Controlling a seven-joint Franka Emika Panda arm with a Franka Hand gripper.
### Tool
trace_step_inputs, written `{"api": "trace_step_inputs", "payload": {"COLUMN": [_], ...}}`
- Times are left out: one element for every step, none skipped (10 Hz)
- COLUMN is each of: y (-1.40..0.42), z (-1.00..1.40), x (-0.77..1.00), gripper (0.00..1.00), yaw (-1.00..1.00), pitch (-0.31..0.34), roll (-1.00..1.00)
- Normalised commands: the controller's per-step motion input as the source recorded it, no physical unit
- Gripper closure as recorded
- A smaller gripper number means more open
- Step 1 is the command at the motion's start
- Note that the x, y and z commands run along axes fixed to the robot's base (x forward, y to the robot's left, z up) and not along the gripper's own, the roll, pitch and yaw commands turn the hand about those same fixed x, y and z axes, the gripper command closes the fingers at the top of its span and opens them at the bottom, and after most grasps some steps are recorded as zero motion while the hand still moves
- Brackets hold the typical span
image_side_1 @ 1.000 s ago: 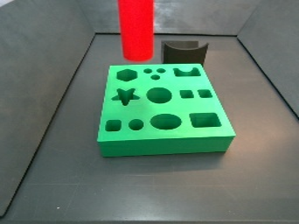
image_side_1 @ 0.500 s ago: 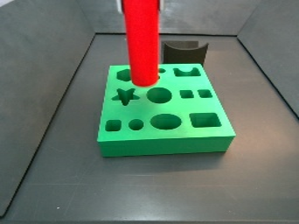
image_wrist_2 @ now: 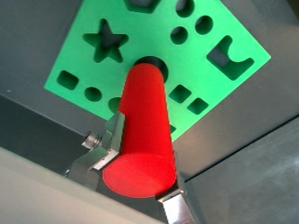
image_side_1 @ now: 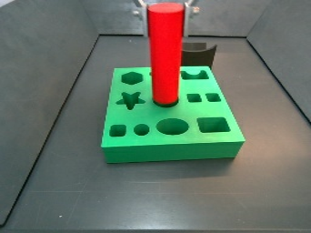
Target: Insert the round object.
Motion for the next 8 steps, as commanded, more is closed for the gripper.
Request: {"api": "trace_step_inputs", "payload": {"y": [0.08, 0.09, 0.10, 0.12, 0.03, -0.03, -0.15, -0.19], "z": [-0.26, -0.25, -0.23, -0.23, -0.18, -0.08, -0.06, -0.01], "x": [0.34, 0.33, 0.29, 0.25, 0.00, -0.14, -0.24, -0.22], "gripper": [1.00, 1.00, 1.00, 1.00, 1.00, 1.00, 1.00, 1.00], "yaw": [-0.11, -0.11, -0.11, -0.12, -0.09, 0.00, 0.00, 0.00], "pitch": [0.000, 0.000, 0.003, 0.004, 0.000, 0.000, -0.007, 0.000], "roll": [0.00, 0.00, 0.00, 0.00, 0.00, 0.00, 0.02, 0.08]}}
